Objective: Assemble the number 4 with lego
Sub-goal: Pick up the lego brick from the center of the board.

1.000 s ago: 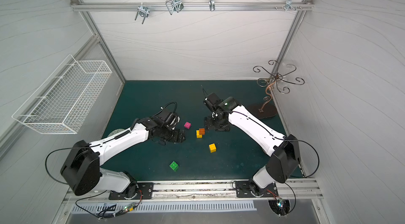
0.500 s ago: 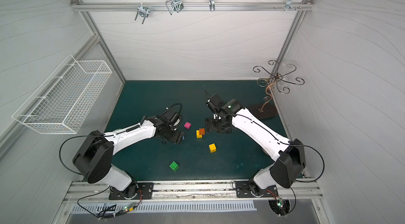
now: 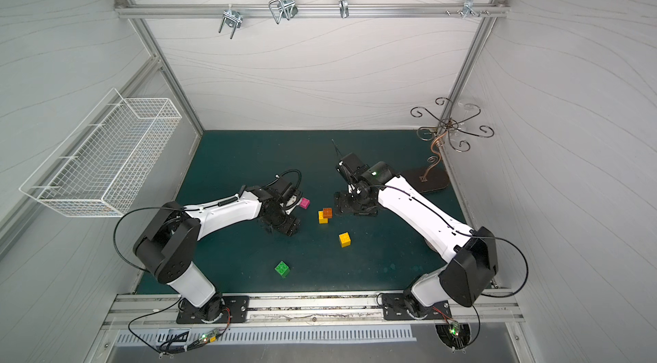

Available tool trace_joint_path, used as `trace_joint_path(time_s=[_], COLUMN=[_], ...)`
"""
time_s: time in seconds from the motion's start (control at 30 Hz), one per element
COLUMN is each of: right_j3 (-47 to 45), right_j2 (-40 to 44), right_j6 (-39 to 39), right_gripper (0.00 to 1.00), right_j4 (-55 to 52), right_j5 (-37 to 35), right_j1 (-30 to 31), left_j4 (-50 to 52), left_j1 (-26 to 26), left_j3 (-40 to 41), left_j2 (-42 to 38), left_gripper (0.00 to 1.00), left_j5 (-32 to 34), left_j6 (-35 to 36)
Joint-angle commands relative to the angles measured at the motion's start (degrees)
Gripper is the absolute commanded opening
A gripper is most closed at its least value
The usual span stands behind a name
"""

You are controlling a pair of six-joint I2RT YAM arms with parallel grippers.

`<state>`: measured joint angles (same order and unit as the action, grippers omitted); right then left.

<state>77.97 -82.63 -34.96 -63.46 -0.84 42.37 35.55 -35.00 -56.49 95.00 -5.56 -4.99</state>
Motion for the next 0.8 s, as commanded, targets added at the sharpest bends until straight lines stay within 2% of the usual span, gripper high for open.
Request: trace_joint_path(time_s=[0.0,0.13,0.37,0.57,0.77], right_j3=[-0.01,-0.51,-1.23,-3.27,-3.74], right_j2=[1.85,2.31,3.15,5.57,5.81], right_j6=[0.19,0.02,-0.39,-1.56,-1.72], right_gripper=[0.84,0.84,0.84,0.84,0.84], right_j4=[-0.40,-0.13,0.77,2.34,2.82], right_j5=[-0.09,-0.05,0.41,0.14,0.16], right_j1=[-0.41,-0.49,-0.44,-0.46,-0.50], left_j4=[1.46,-0.93,-7.60,-9.63,-11.40], left_j1=[-0.63,-2.11,-4.19,-5.16,-5.32], left_j3=[-1.76,0.89,7.75,9.38,10.02], left_j2=[-0.90,-3.69,-7.12,-8.43,-9.26], left_gripper=[0.71,0.67,0.66,0.61,0.56], left_j5=[-2.60,-1.85,3.66,8.35,9.16], left_j6=[-0.65,-3.81,-8.76,-8.69,-7.82])
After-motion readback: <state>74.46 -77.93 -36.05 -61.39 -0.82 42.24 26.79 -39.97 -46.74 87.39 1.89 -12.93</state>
